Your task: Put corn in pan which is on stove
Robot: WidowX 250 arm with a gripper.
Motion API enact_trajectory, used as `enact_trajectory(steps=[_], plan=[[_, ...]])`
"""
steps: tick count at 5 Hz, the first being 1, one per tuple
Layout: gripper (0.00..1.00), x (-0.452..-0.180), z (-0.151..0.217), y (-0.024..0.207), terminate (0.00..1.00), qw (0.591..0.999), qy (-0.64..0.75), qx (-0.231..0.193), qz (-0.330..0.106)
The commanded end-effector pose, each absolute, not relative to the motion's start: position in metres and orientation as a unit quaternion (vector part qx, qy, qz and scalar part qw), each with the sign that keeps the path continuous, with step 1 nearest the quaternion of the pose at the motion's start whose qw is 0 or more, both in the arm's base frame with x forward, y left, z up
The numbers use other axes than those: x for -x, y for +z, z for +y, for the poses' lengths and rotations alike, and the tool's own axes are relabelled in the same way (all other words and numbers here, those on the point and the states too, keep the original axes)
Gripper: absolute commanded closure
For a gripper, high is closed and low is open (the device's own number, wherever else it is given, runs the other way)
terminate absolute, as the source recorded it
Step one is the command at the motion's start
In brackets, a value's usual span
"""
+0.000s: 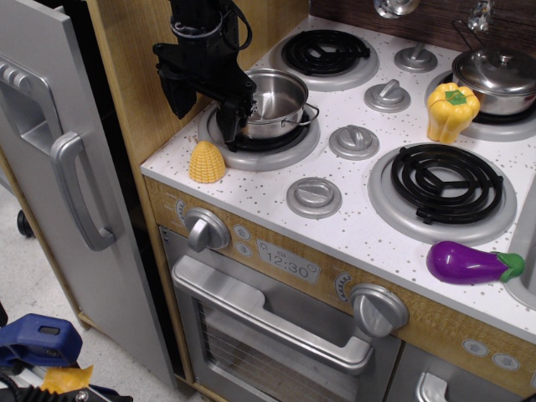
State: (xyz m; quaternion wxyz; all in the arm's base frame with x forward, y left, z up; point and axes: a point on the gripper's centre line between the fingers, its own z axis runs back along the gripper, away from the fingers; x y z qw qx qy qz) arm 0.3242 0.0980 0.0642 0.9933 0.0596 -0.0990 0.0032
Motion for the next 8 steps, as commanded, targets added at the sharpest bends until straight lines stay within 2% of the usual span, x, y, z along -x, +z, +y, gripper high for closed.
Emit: enact_trajectory(steps=[1,2,3,6,7,8], plan=[[0.0,-0.324,0.098,0.064,0.0,0.993,0.003,-0.06,-0.099],[0.0,-0.325,0.1,0.05,0.0,0.994,0.012,-0.049,-0.101],[0.0,-0.328,0.102,0.042,0.0,0.991,0.017,-0.057,-0.117],[0.0,-0.328,0.105,0.019,0.0,0.988,0.058,-0.044,-0.136],[1.0,-0.329,0.103,0.022,0.0,0.988,0.062,-0.049,-0.134],[1.0,-0.325,0.102,0.028,0.0,0.988,0.067,-0.05,-0.128]])
